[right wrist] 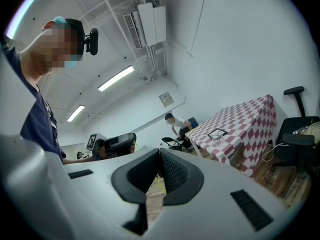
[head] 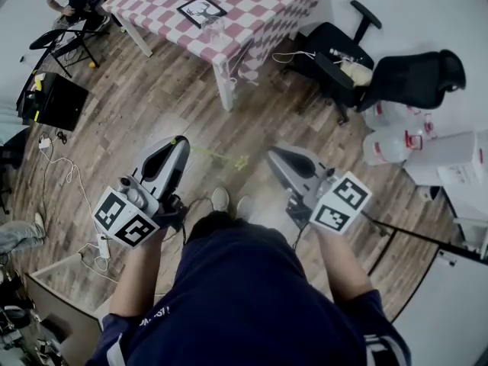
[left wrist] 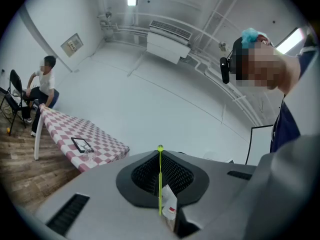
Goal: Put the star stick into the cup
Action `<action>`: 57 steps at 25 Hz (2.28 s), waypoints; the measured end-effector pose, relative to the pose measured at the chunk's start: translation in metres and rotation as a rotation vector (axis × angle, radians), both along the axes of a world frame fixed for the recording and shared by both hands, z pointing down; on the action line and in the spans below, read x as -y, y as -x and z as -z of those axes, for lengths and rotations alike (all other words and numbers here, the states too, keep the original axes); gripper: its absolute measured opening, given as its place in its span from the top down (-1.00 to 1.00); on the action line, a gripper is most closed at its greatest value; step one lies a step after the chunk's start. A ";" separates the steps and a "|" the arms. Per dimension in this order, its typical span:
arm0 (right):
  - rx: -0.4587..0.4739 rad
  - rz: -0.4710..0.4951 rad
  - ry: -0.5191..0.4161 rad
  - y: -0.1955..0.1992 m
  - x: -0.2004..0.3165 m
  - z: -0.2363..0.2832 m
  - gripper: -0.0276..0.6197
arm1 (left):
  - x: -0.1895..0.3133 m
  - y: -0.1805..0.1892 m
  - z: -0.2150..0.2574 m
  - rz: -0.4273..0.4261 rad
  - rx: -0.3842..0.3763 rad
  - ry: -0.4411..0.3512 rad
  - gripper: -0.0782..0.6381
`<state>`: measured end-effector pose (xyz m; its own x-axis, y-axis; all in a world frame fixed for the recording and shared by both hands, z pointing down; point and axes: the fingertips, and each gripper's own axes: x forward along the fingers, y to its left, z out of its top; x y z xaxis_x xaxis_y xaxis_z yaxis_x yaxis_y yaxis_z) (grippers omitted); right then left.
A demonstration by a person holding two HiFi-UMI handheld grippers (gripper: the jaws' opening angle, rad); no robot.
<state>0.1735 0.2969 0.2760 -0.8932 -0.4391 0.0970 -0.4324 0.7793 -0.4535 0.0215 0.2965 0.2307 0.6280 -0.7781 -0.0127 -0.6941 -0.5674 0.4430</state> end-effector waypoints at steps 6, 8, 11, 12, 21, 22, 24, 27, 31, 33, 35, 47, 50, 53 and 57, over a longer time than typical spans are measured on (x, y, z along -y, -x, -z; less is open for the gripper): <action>0.006 -0.005 0.003 -0.005 0.017 -0.002 0.86 | 0.017 -0.003 -0.001 0.000 0.003 -0.002 0.69; 0.003 -0.003 0.006 -0.006 0.024 -0.006 0.87 | 0.025 -0.002 -0.003 -0.001 0.002 -0.007 0.69; -0.007 -0.001 0.005 -0.003 0.038 -0.010 0.86 | 0.040 0.003 -0.007 0.001 0.001 -0.011 0.69; -0.009 -0.001 0.005 -0.001 0.044 -0.012 0.87 | 0.046 0.006 -0.009 0.002 -0.001 -0.012 0.69; -0.035 -0.018 0.051 0.038 0.128 -0.034 0.87 | 0.135 0.047 -0.030 -0.008 -0.017 0.019 0.69; -0.040 -0.020 0.058 0.045 0.140 -0.037 0.86 | 0.148 0.053 -0.033 -0.010 -0.019 0.023 0.69; -0.048 -0.024 0.074 0.059 0.164 -0.043 0.86 | 0.174 0.065 -0.038 -0.016 -0.023 0.033 0.69; -0.052 -0.037 0.097 0.077 0.201 -0.050 0.87 | 0.214 0.084 -0.046 -0.028 -0.022 0.048 0.69; -0.064 -0.060 0.119 0.099 0.247 -0.057 0.87 | 0.263 0.108 -0.052 -0.043 -0.029 0.061 0.69; -0.069 -0.077 0.130 0.109 0.268 -0.059 0.87 | 0.287 0.121 -0.056 -0.051 -0.033 0.070 0.69; -0.073 -0.094 0.140 0.119 0.288 -0.060 0.87 | 0.309 0.132 -0.059 -0.060 -0.038 0.078 0.69; -0.101 -0.161 0.168 0.143 0.365 -0.065 0.86 | 0.413 0.163 -0.057 -0.118 -0.031 0.056 0.69; -0.103 -0.166 0.181 0.143 0.375 -0.068 0.87 | 0.433 0.162 -0.055 -0.124 -0.014 0.041 0.69; -0.101 -0.165 0.193 0.142 0.387 -0.072 0.87 | 0.451 0.160 -0.056 -0.127 0.008 0.030 0.69; -0.092 -0.151 0.212 0.138 0.407 -0.080 0.87 | 0.474 0.153 -0.061 -0.118 0.046 0.019 0.69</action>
